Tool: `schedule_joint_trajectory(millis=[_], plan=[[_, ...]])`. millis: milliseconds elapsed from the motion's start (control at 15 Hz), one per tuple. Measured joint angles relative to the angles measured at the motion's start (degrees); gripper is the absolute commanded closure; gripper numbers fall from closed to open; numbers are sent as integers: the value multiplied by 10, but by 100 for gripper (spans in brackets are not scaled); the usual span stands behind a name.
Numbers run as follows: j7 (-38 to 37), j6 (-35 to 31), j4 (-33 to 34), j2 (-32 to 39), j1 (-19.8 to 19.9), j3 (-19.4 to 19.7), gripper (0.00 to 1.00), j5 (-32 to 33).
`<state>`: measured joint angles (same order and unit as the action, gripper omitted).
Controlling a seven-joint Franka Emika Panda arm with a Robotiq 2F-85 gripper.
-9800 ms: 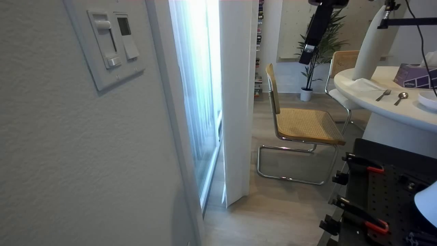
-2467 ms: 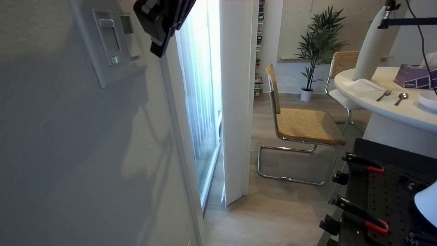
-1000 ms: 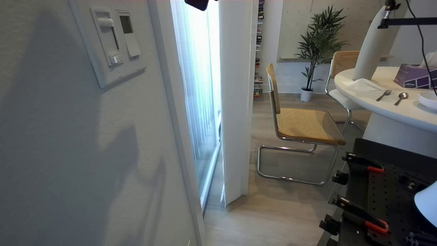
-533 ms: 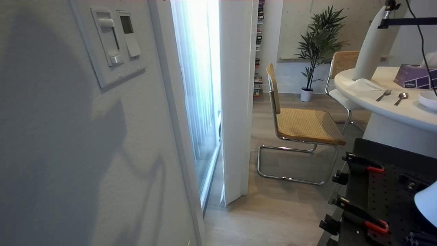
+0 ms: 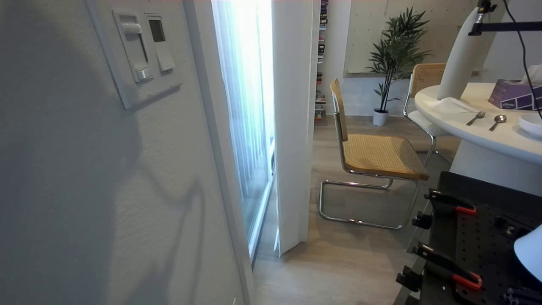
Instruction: Turn the switch off
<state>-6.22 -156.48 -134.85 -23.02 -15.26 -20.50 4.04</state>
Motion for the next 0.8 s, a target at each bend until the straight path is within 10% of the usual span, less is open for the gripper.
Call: schedule_joint_trajectory(millis=[800], plan=[[-40,-82,1,40,55,-39,100,57]])
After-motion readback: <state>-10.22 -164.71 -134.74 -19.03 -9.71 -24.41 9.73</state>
